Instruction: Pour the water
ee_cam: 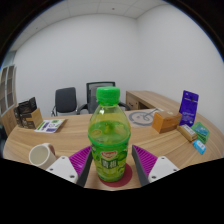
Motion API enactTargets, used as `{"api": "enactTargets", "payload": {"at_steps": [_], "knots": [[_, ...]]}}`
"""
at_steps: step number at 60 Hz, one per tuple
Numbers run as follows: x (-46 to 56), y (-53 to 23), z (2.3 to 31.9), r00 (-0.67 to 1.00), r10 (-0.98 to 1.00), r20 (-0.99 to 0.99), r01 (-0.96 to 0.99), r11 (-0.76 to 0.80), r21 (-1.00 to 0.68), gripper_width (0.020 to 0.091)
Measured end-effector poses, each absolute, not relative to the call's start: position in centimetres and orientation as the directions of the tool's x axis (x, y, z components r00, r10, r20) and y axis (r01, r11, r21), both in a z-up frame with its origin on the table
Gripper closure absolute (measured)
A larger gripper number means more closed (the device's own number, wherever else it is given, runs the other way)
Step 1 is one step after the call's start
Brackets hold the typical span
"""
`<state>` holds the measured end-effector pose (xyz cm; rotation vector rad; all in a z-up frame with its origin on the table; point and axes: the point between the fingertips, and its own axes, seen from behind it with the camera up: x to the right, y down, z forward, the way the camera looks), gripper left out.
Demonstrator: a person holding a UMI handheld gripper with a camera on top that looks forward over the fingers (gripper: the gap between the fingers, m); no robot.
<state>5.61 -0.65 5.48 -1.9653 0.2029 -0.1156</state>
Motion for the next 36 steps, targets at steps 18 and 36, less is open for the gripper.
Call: {"api": "enactTargets", "payload": {"at_steps": [18,36], "knots": [[3.5,-11.1,6.2,0.966,-0.259,-0.001,-0.123,-0.455,-0.882,0.0268],[-3.0,-20.3,14.1,0.972,-0.229,-0.05,-0.151,-0.448,-0.881,0.027]]}}
